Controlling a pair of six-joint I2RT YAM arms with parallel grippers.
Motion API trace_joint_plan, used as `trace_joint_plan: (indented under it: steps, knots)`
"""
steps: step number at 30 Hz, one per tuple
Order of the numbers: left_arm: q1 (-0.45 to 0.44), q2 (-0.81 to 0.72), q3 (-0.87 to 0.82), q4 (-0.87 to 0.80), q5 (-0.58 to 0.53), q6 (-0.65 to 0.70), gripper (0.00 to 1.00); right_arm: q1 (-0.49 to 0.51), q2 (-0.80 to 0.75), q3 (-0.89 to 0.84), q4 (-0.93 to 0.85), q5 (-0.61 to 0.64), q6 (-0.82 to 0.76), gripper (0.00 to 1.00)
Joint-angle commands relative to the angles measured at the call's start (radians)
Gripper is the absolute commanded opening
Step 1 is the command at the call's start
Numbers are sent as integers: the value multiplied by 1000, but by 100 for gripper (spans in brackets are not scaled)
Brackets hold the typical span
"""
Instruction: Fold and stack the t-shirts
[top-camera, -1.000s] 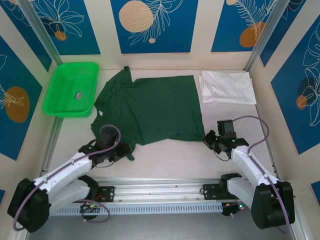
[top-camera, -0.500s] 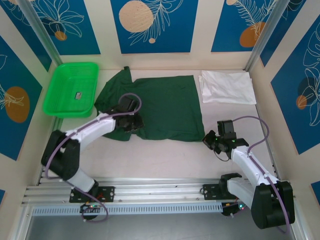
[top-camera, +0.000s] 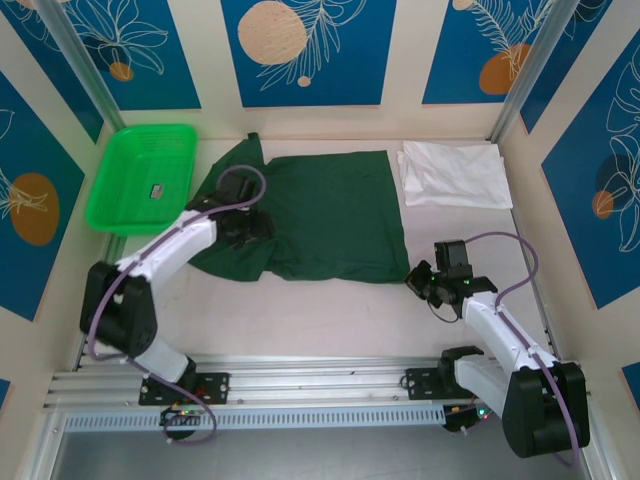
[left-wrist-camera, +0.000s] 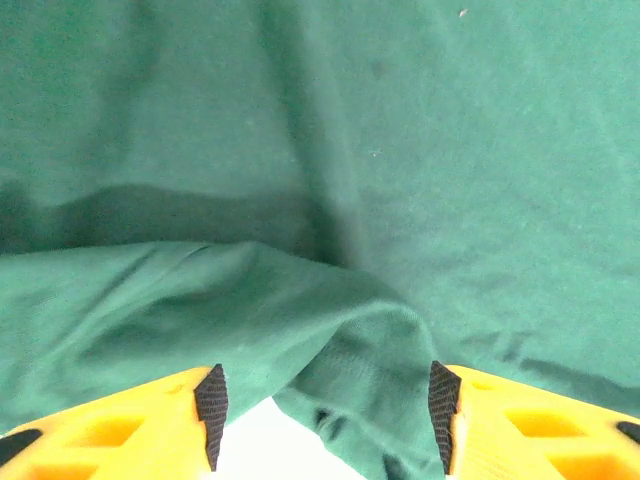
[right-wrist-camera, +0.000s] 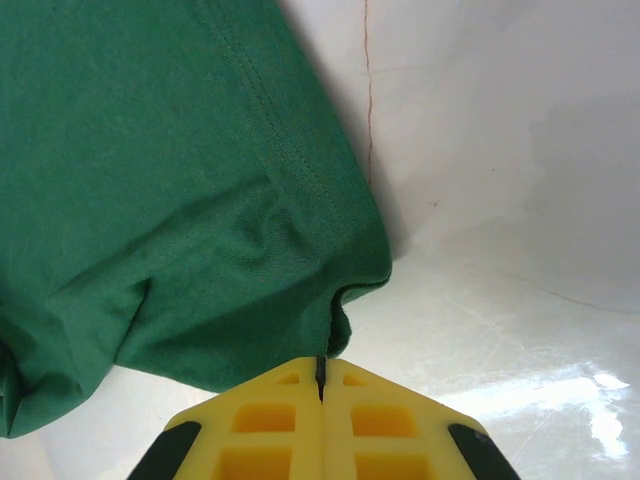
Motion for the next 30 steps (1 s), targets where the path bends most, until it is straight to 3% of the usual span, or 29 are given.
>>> trace_joint_plan:
  steps: [1,5,10,15,20,23,30]
  knots:
    - [3,-102,-121,-12,4,-2,53,-1,-9,-12,5,2,-15,0]
    - [1,-183,-324,100,83,-68,51,4,-8,-13,8,1,-14,0]
    - [2,-241,-527,311,158,-192,62,7,2,-11,11,3,-13,0]
    - [2,-182,-546,392,145,-207,65,10,3,-11,10,5,-11,0]
    - [1,-85,-517,465,147,-219,61,11,1,-13,11,7,-9,0]
    - [1,-34,-486,479,126,-208,52,10,2,-12,10,7,-9,0]
    - [3,-108,-447,307,-83,-152,14,4,-17,-8,-12,27,-14,0]
